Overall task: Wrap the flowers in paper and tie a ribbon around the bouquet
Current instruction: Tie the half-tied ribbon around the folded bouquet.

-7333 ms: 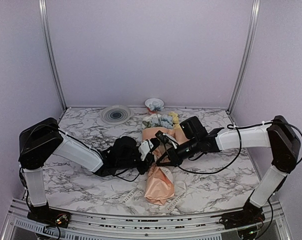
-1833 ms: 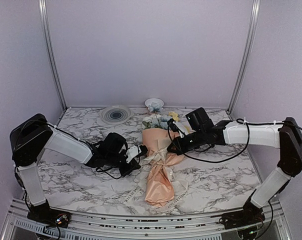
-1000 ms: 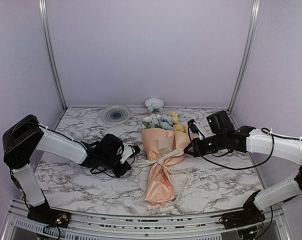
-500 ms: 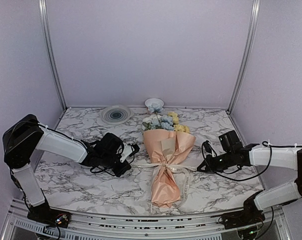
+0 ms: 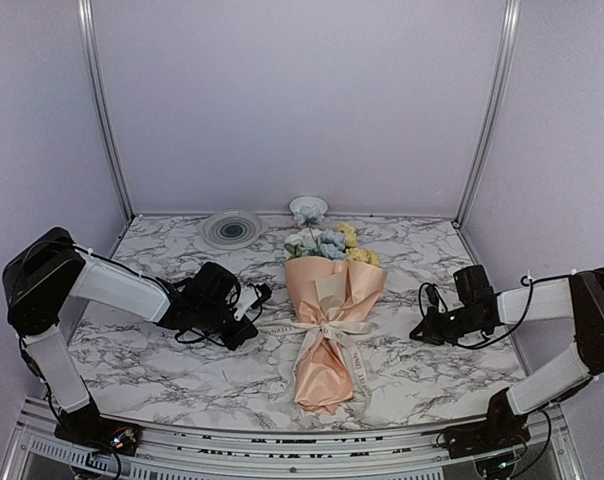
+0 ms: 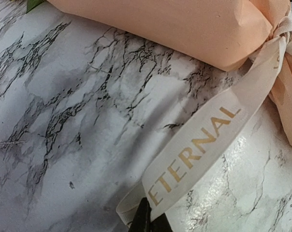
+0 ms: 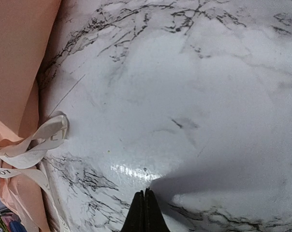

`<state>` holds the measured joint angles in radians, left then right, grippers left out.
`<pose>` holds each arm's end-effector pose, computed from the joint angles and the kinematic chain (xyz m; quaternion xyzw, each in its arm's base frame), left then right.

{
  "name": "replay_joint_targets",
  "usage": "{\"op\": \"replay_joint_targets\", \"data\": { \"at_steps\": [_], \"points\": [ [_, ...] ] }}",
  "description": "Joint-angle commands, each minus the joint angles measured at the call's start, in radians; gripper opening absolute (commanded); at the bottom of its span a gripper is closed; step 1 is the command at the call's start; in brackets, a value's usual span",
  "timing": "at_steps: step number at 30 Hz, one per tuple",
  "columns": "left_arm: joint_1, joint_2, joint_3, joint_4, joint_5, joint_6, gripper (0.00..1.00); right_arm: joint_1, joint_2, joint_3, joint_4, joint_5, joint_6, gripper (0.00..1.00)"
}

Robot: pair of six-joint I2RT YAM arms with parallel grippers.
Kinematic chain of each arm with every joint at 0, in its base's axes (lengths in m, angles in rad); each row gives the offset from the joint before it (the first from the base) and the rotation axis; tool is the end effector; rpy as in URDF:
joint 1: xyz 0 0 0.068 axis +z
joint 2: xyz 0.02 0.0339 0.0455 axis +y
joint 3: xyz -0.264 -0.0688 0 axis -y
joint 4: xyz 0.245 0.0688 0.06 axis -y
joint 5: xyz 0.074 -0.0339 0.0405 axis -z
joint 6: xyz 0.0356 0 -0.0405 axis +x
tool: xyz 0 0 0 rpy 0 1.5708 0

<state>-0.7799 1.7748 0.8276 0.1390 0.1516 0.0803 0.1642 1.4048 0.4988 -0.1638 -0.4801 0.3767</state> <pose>0.2384 -0.2434 0.1292 0.4115 0.8295 -0.1932 0.3245 0.2197 0.0531 0.1255 0.0412 0.9420 0.2863 0.1705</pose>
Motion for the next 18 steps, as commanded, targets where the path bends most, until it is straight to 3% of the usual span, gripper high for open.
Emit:
{"op": "replay_joint_targets", "data": {
  "at_steps": [1,7,8,10,12,14,18],
  "points": [
    [0.017,0.018,-0.045,-0.116,-0.029,-0.027,0.00,-0.031,0.025,0.013,0.031,0.045,-0.011,0.00],
    [0.016,0.020,-0.035,-0.117,0.036,-0.014,0.00,-0.011,0.010,0.033,0.083,-0.118,-0.068,0.00],
    [0.016,0.017,-0.036,-0.115,0.034,-0.013,0.00,0.021,-0.012,0.041,0.083,-0.112,-0.080,0.06],
    [0.016,0.008,-0.036,-0.111,0.035,-0.011,0.00,0.070,-0.035,0.050,0.100,-0.109,-0.080,0.39],
    [0.016,0.003,-0.035,-0.108,0.037,-0.010,0.00,0.113,-0.041,0.052,0.138,-0.119,-0.065,0.64],
    [0.016,0.000,-0.035,-0.110,0.034,-0.006,0.00,0.150,-0.034,0.049,0.175,-0.111,-0.059,0.74],
    [0.016,-0.004,-0.033,-0.111,0.036,-0.006,0.00,0.204,0.017,0.066,0.204,-0.054,-0.066,0.77]
  ]
}}
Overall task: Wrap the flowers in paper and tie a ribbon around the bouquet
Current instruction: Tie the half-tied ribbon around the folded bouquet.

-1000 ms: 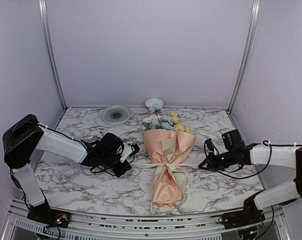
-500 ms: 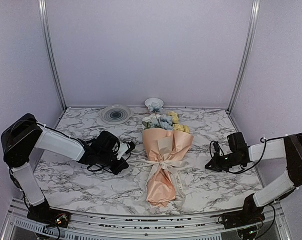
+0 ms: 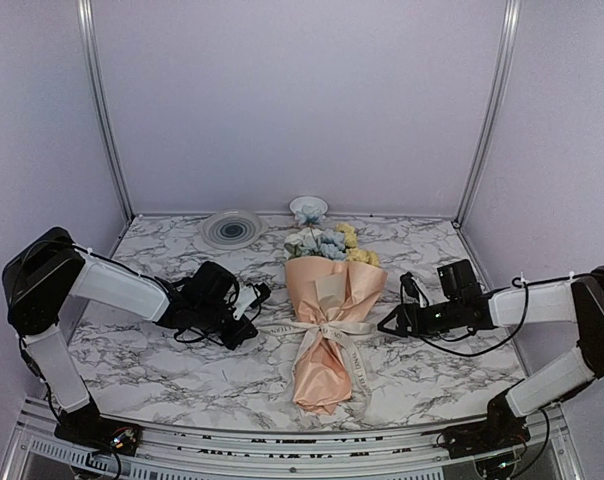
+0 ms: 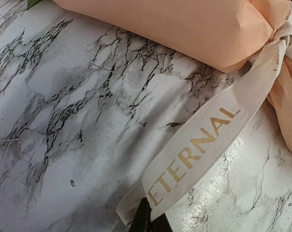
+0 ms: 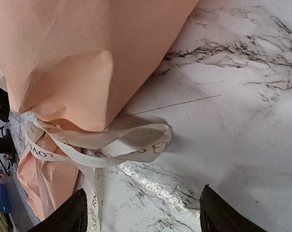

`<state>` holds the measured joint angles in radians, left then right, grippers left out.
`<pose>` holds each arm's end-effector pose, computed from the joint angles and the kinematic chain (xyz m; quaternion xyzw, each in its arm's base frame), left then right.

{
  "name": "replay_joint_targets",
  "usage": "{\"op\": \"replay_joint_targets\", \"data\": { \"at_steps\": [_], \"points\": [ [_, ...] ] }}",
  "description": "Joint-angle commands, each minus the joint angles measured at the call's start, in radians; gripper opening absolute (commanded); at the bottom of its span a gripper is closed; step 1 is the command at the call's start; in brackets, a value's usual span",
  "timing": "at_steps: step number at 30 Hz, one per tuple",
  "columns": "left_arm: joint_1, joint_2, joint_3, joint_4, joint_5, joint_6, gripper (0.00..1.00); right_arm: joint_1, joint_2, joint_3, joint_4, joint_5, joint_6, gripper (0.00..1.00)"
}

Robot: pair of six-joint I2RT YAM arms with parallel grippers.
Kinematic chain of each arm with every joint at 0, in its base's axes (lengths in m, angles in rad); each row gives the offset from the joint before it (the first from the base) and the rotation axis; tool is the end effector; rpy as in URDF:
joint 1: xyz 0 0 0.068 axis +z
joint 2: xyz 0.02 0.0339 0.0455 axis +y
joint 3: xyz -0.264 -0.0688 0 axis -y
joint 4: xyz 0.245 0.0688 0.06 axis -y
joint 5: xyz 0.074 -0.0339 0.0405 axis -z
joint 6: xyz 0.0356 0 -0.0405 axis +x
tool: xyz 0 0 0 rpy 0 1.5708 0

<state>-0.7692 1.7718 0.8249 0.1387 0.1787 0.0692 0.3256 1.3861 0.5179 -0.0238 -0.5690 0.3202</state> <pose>0.2398 -0.2409 0.1296 0.4066 0.8309 -0.2049 0.3198 0.2221 0.0952 0.1439 -0.0959 0.9048 0.3524 0.2190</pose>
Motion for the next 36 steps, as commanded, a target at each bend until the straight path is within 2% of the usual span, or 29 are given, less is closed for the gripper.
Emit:
{"op": "replay_joint_targets", "data": {
  "at_steps": [1,8,15,16,17,20,22,32,36],
  "points": [
    [0.005,-0.001,-0.030,-0.111,0.010,0.006,0.00,0.056,0.054,0.057,0.068,0.043,-0.016,0.77],
    [0.005,-0.013,-0.032,-0.113,0.012,0.003,0.00,0.124,0.145,0.075,0.157,0.061,-0.032,0.77],
    [0.005,-0.012,-0.030,-0.112,0.013,0.003,0.00,0.130,0.217,0.110,0.195,0.097,-0.053,0.69],
    [0.005,-0.013,-0.030,-0.112,0.012,0.003,0.00,0.130,0.224,0.111,0.199,0.088,-0.056,0.64],
    [0.005,-0.012,-0.030,-0.113,0.010,0.004,0.00,0.130,0.231,0.112,0.201,0.080,-0.056,0.54],
    [0.005,-0.017,-0.030,-0.109,0.016,0.000,0.00,0.131,0.225,0.108,0.198,0.067,-0.055,0.17],
    [0.005,-0.025,-0.035,-0.090,0.026,-0.009,0.00,0.129,0.201,0.091,0.211,0.066,-0.046,0.00],
    [0.008,-0.003,-0.030,-0.090,-0.020,-0.033,0.00,0.057,0.107,0.027,0.157,0.099,0.041,0.00],
    [0.015,0.002,-0.034,-0.098,-0.036,-0.049,0.00,-0.008,0.082,-0.019,0.133,0.079,0.081,0.00]
  ]
}}
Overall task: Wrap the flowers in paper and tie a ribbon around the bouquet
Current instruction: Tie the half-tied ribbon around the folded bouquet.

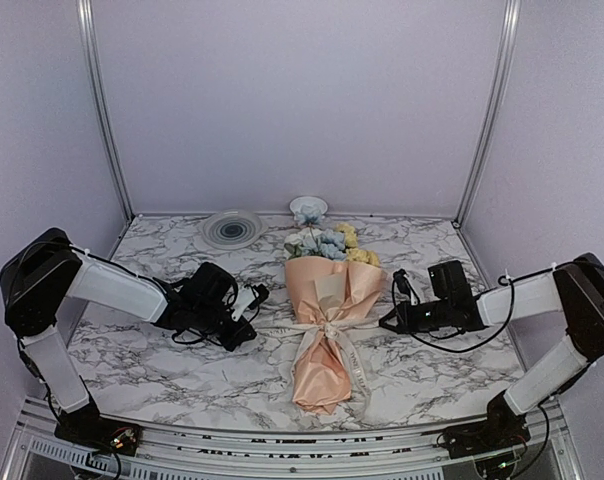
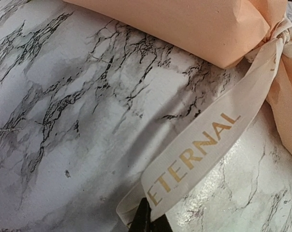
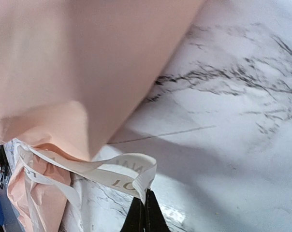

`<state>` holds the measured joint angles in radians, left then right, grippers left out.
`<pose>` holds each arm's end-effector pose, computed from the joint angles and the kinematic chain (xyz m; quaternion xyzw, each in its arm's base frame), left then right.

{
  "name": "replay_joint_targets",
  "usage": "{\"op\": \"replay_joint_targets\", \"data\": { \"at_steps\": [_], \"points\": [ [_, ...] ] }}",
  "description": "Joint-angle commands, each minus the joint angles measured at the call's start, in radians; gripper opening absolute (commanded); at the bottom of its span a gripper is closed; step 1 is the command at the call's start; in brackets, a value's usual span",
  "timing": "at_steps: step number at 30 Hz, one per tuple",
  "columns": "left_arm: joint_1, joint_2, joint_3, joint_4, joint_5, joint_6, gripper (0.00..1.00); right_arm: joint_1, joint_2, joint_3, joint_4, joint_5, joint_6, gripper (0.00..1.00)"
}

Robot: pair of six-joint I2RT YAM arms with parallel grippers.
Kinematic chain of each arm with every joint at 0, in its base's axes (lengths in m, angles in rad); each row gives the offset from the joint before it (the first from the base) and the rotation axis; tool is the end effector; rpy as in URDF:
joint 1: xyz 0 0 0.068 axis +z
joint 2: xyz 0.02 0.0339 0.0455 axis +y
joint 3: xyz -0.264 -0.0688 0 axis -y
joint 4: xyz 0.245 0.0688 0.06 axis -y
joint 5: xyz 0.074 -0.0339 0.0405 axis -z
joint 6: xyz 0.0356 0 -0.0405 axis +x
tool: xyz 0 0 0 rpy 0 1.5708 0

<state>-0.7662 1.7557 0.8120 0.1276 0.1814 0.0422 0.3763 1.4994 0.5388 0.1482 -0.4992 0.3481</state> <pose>0.2373 -0.2373 0.1304 0.3948 0.8381 -0.2087 0.3133 0.2384 0.1125 0.1340 -0.1041 0.8988 0.3417 0.2541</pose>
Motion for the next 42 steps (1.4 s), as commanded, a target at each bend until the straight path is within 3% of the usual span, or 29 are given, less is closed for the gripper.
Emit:
{"op": "replay_joint_targets", "data": {
  "at_steps": [1,15,35,42],
  "points": [
    [0.014,0.019,-0.023,-0.087,-0.043,-0.025,0.00,-0.072,-0.036,-0.054,-0.039,0.003,0.062,0.00],
    [0.043,0.040,-0.052,-0.092,-0.033,-0.049,0.00,-0.140,-0.035,-0.106,-0.082,0.000,0.087,0.00],
    [0.062,0.051,-0.111,-0.037,0.046,-0.096,0.00,-0.141,-0.036,-0.107,-0.115,-0.026,0.070,0.00],
    [-0.106,0.075,-0.083,-0.032,0.125,-0.100,0.00,-0.136,-0.051,-0.052,-0.166,-0.025,0.039,0.00]
  ]
}}
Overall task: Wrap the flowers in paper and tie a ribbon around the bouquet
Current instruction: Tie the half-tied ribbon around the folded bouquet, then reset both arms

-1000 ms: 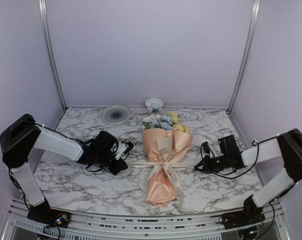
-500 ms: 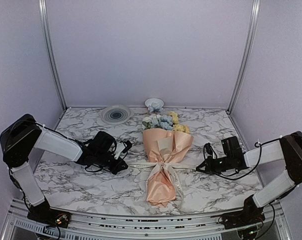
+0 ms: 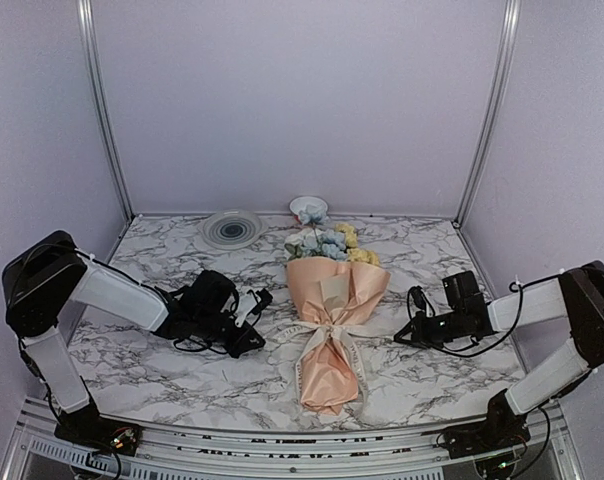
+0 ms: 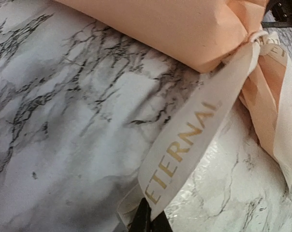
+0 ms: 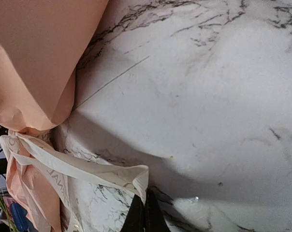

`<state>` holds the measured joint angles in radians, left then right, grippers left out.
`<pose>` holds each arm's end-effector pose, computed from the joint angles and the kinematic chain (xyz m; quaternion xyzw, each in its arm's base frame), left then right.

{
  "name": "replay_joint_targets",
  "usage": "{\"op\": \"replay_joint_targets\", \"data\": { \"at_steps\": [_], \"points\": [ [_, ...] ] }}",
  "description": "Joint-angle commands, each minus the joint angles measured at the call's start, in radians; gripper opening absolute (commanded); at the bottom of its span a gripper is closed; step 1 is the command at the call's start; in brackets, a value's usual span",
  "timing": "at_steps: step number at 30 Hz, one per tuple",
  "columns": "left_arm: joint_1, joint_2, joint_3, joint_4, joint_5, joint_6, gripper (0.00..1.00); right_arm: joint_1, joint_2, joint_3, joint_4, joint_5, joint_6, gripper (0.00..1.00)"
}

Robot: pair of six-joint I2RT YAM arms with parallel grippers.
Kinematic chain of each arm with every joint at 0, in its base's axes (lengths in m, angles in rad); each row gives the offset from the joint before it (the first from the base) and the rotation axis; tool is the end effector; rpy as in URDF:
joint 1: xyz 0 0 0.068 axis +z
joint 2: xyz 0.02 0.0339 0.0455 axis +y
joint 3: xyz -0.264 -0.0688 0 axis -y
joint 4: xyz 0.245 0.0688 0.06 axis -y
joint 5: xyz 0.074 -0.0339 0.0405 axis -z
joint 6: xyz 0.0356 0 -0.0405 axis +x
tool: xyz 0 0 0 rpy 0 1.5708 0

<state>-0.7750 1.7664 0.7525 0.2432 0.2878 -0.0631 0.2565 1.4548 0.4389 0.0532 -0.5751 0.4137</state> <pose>0.2282 -0.2376 0.1209 0.3700 0.8349 -0.2775 0.2983 0.2165 0.0768 0.1138 -0.0128 0.9188 0.3500 0.1821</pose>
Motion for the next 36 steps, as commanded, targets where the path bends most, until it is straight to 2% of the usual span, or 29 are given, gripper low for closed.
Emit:
{"op": "replay_joint_targets", "data": {
  "at_steps": [1,6,8,9,10,11,13,14,16,20,24,28,31,36],
  "points": [
    [-0.118,0.070,-0.024,-0.148,0.025,0.008,0.00,-0.016,-0.007,0.056,-0.083,0.054,-0.034,0.00],
    [-0.148,0.047,-0.011,-0.139,0.047,0.010,0.00,-0.016,-0.024,0.092,-0.155,0.096,-0.058,0.00],
    [-0.148,0.013,-0.028,-0.133,0.009,0.018,0.00,-0.017,-0.042,0.108,-0.184,0.131,-0.063,0.04],
    [-0.148,-0.008,-0.045,-0.131,-0.020,0.022,0.07,-0.018,-0.052,0.114,-0.193,0.136,-0.065,0.08],
    [-0.148,-0.025,-0.053,-0.131,-0.064,0.026,0.21,-0.017,-0.061,0.120,-0.201,0.134,-0.069,0.14],
    [-0.148,-0.045,-0.057,-0.133,-0.090,0.031,0.37,-0.017,-0.071,0.125,-0.208,0.132,-0.072,0.28],
    [-0.147,-0.089,-0.066,-0.130,-0.126,0.050,0.66,-0.018,-0.100,0.141,-0.232,0.157,-0.070,0.65],
    [-0.146,-0.128,-0.075,-0.126,-0.143,0.055,0.80,-0.018,-0.117,0.151,-0.248,0.186,-0.066,0.73],
    [-0.130,-0.200,-0.095,-0.092,-0.152,0.061,0.97,-0.022,-0.164,0.168,-0.272,0.243,-0.059,0.79],
    [-0.038,-0.336,-0.133,-0.030,-0.166,-0.001,0.99,-0.026,-0.296,0.198,-0.308,0.388,-0.039,0.86],
    [0.070,-0.375,-0.089,-0.088,-0.392,-0.100,0.99,-0.029,-0.437,0.216,-0.307,0.621,-0.016,0.91],
    [0.179,-0.399,-0.075,-0.095,-0.527,-0.177,0.99,-0.036,-0.559,0.188,-0.212,0.850,-0.015,0.93],
    [0.240,-0.440,-0.102,-0.068,-0.699,-0.195,0.99,-0.037,-0.640,0.116,-0.097,0.977,-0.021,0.97],
    [0.287,-0.533,-0.192,-0.036,-1.088,-0.166,0.99,-0.036,-0.752,-0.025,0.040,1.031,-0.017,1.00]
  ]
}}
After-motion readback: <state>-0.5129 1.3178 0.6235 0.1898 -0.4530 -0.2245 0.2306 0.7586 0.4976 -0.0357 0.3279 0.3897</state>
